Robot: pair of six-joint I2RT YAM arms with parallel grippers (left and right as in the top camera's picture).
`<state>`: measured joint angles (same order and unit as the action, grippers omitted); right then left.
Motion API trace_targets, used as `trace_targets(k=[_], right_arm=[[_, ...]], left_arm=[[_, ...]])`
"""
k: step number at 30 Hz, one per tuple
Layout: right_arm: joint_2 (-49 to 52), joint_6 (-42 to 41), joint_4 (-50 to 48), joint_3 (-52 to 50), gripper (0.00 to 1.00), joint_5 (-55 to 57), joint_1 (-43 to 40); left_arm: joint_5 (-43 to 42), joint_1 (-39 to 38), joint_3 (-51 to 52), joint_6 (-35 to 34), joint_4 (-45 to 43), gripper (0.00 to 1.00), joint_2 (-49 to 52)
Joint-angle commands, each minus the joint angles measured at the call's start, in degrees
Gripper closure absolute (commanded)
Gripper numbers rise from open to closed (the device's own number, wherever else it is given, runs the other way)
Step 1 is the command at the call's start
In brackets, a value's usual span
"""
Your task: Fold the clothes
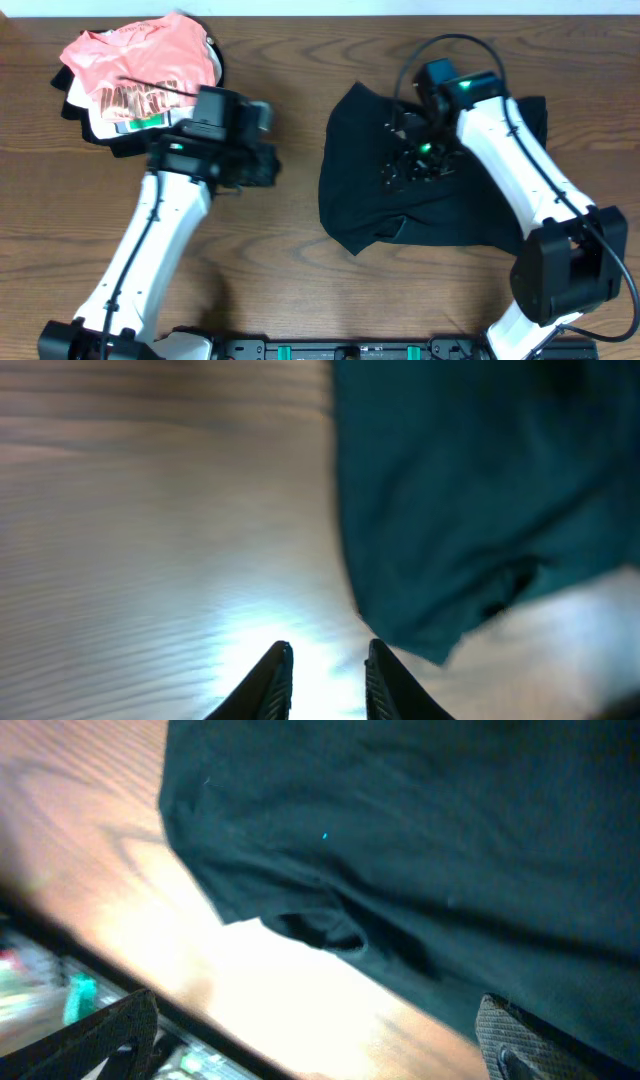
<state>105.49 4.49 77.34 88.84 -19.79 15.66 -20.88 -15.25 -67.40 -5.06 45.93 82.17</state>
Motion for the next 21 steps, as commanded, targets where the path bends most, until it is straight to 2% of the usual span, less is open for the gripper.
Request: trace_targets(k=[1,5,10,15,21], right_arm=[[-0.3,-2.2,0.7,0.9,0.01,-4.5,-4.0],[-3.2,-16.2,1.7,0.8,0.01,9.8,-8.2],[-11.0,-28.6,3.9,-0.8,0.01,25.0,-10.2],[-20.5,-31.7,3.6,-6.5,0.01,27.1,-13.1],[-28.3,-31.9,1.0,-19.5,0.01,26.8,-19.5]], left_arm=[[0.0,-5.2,-0.1,3.4,1.1,0.73,-0.5],[2.7,-9.0,-0.1,3.4,2.6,0.71,0.6],[2.7,-9.9,-0.1,3.3,4.9,0.7,3.4],[2.4,-9.9,-0.1,3.4,5.7,0.7,7.4],[1.8,-12.1,-0.1,4.2,5.2,0.7,11.1]])
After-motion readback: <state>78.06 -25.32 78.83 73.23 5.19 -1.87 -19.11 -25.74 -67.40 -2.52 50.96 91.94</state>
